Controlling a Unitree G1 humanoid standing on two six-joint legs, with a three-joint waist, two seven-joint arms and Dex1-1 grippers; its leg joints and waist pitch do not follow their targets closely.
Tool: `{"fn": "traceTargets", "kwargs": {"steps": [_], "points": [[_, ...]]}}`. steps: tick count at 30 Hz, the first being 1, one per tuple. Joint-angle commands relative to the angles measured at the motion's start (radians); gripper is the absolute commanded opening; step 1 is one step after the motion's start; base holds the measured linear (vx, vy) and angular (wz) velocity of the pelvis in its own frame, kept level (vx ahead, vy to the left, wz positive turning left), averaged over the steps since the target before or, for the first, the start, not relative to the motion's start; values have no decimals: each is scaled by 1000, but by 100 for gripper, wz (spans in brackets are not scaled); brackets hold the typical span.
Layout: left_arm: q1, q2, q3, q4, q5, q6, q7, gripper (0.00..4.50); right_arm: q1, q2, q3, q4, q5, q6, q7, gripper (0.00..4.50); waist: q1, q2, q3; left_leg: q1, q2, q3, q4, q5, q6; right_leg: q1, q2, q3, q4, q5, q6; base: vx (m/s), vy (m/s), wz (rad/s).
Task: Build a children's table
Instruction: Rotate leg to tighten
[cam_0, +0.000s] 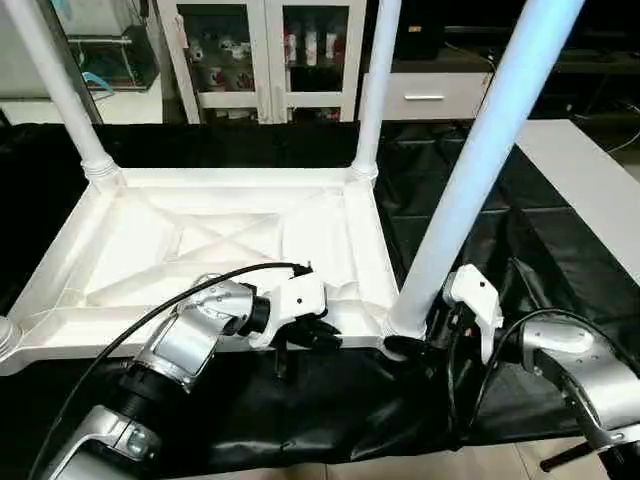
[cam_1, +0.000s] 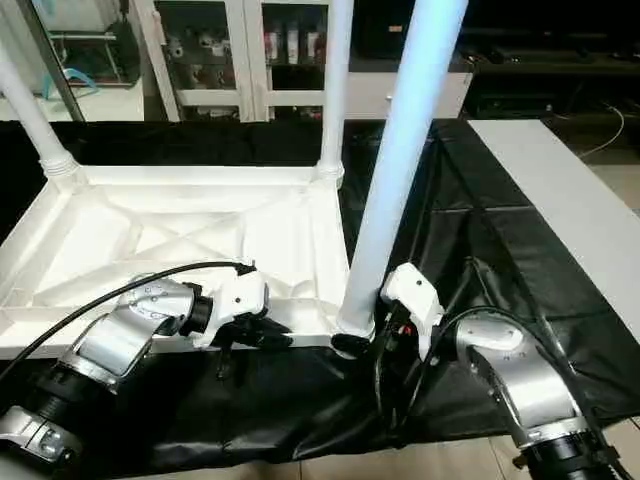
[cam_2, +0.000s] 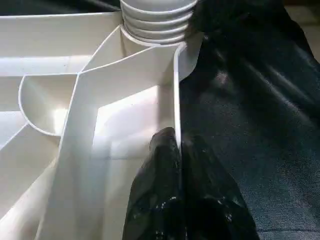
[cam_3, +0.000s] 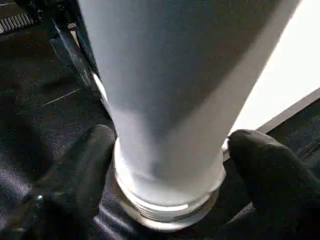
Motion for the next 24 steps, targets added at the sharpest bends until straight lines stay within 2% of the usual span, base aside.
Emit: {"fn": "traceTargets", "kwargs": {"steps": [1, 5, 9, 11, 16, 17, 18, 19, 21, 22, 23, 24], "points": [[2, 9, -27, 3, -2, 8, -22, 0, -13, 3, 3, 6, 8, -9, 6, 377, 0, -7, -62, 1, 52, -24, -67, -117, 85, 55, -67, 60, -62, -151, -250, 0, 0, 0], [-4, 10, -32, 6, -6, 12, -21, 0, -14, 5, 6, 16, 3, -14, 13, 348, 2, -4, -63, 2, 52, -25, -67, -111, 81, 55, -66, 60, -59, -124, -258, 0, 0, 0], [-1, 12, -35, 3, -8, 18, -22, 0, -12, 5, 11, 23, -4, -18, 20, 314, 2, -6, -63, 2, 52, -24, -66, -116, 82, 57, -67, 60, -59, -125, -262, 0, 0, 0], [0, 14, -36, -1, -11, 22, -23, 0, -11, 2, 15, 26, -11, -20, 25, 291, 3, -8, -63, 3, 53, -25, -67, -114, 82, 56, -67, 60, -59, -133, -259, 0, 0, 0], [1, 22, -35, 1, -12, 24, -21, 0, -11, -3, 24, 36, -20, -27, 37, 274, 3, -11, -64, 1, 52, -24, -65, -103, 87, 57, -68, 60, -56, -124, -260, 0, 0, 0], [0, 24, -34, 2, -12, 27, -18, 0, -13, -2, 24, 42, -24, -30, 33, 273, 3, -15, -64, 1, 52, -24, -65, -100, 89, 57, -68, 61, -56, -127, -260, 0, 0, 0], [0, 24, -33, 3, -11, 29, -17, 0, -15, 0, 24, 47, -27, -32, 31, 272, 3, -12, -63, 1, 52, -24, -65, -100, 89, 56, -69, 61, -58, -136, -259, 0, 0, 0], [0, 21, -27, 5, -10, 39, -1, 0, -29, 25, 12, 84, -42, -32, -19, 271, 2, -16, -63, 1, 51, -24, -65, -103, 89, 56, -68, 60, -58, -147, -256, 0, 0, 0], [0, 18, -23, 6, -12, 47, 5, 0, -38, 40, 5, 107, -54, -33, -55, 271, -2, -14, -58, -2, 50, -24, -68, -134, 76, 54, -69, 59, -66, -209, -242, 0, 0, 0], [-4, 0, -16, 16, -13, 63, 32, 0, -63, 89, -25, 168, -71, -24, -162, 271, -4, -16, -57, 0, 50, -25, -68, -145, 69, 53, -69, 58, -70, -235, -235, 0, 0, 0], [-8, -15, -10, 25, -15, 73, 54, 0, -75, 123, -46, 200, -70, -7, -222, 271, -13, -18, -55, -2, 46, -26, -69, -167, 53, 50, -69, 58, -75, -284, -220, 0, 0, 0], [-16, -39, 0, 39, -15, 85, 90, 0, -85, 160, -61, 223, -67, 7, -276, 270, -20, -14, -53, 0, 46, -30, -71, -195, 31, 48, -69, 56, -82, -346, -203, 0, 0, 0]]}}
